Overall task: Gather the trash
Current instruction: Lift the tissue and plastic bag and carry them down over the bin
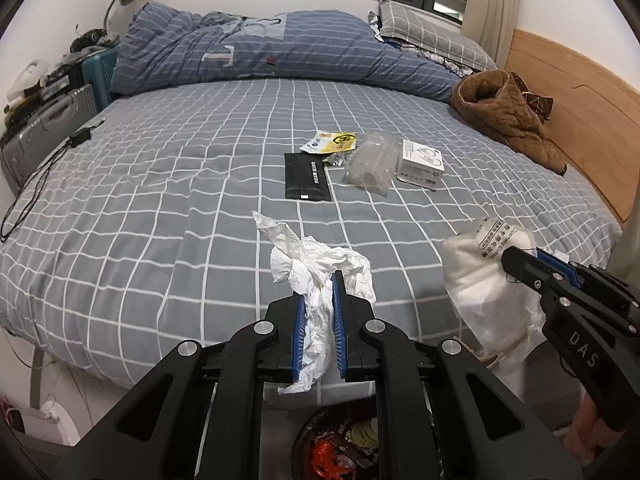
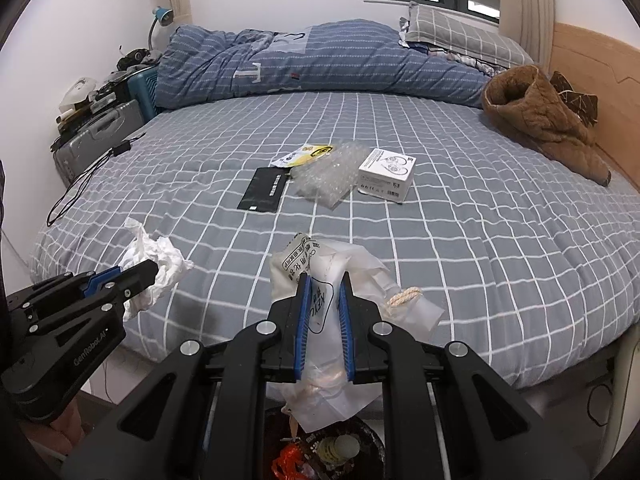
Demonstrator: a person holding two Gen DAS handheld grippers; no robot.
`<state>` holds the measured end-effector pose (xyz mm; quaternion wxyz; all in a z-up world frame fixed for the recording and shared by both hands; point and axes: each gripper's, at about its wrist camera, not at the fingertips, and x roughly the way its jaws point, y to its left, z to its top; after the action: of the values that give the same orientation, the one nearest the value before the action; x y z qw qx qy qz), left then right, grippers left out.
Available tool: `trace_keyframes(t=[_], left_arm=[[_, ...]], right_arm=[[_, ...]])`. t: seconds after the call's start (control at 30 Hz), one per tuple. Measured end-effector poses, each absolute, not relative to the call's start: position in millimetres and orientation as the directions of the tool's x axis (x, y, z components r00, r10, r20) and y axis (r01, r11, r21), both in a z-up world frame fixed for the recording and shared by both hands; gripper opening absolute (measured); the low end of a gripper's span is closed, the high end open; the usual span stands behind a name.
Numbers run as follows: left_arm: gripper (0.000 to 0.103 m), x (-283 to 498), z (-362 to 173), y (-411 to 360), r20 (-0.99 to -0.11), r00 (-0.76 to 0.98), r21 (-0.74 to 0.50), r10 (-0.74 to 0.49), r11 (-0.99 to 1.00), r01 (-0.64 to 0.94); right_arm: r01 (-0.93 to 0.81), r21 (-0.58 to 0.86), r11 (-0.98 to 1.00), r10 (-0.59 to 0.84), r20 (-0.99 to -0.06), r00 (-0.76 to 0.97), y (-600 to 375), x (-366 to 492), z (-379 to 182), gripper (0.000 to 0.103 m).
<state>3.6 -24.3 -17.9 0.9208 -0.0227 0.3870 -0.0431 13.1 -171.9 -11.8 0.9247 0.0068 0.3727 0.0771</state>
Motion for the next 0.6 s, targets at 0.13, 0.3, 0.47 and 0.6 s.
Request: trace_keyframes(t=[0.13,0.3,0.47,0.6], left_arm=[[0.011,-9.3,-16.3,-26.2,-0.708,0.7,-0.072,-0.096,0.995,0.064],[0.011,-25.5,-17.0,-27.6,-0.712,0.694,-0.086,-0.103,0.995,0.06],[0.011,-41.8,-21.3,-32.8,-0.719,0.687,-0.082,-0.106,0.994,0.067],[0.011,-55.8,-28.6,-33.4,-0.733,0.672,-0.086,-0.106,0.994,0.064]], right_arm=[[-0.137,0.069,0.988,0.146,-0.694,0.704,-171.9,0.2,-12.3,0.013],[-0.134,0.077,0.988,0.149,-0.702,0.697,-175.4,-14.7,-13.3,0.013],[-0.13,0.08,0.988,0.148,-0.713,0.685,-178.3,-32.1,-18.4,0.013],[-0.132,0.081,0.988,0.149,-0.723,0.675,-178.6,-45.9,-23.1,0.013]])
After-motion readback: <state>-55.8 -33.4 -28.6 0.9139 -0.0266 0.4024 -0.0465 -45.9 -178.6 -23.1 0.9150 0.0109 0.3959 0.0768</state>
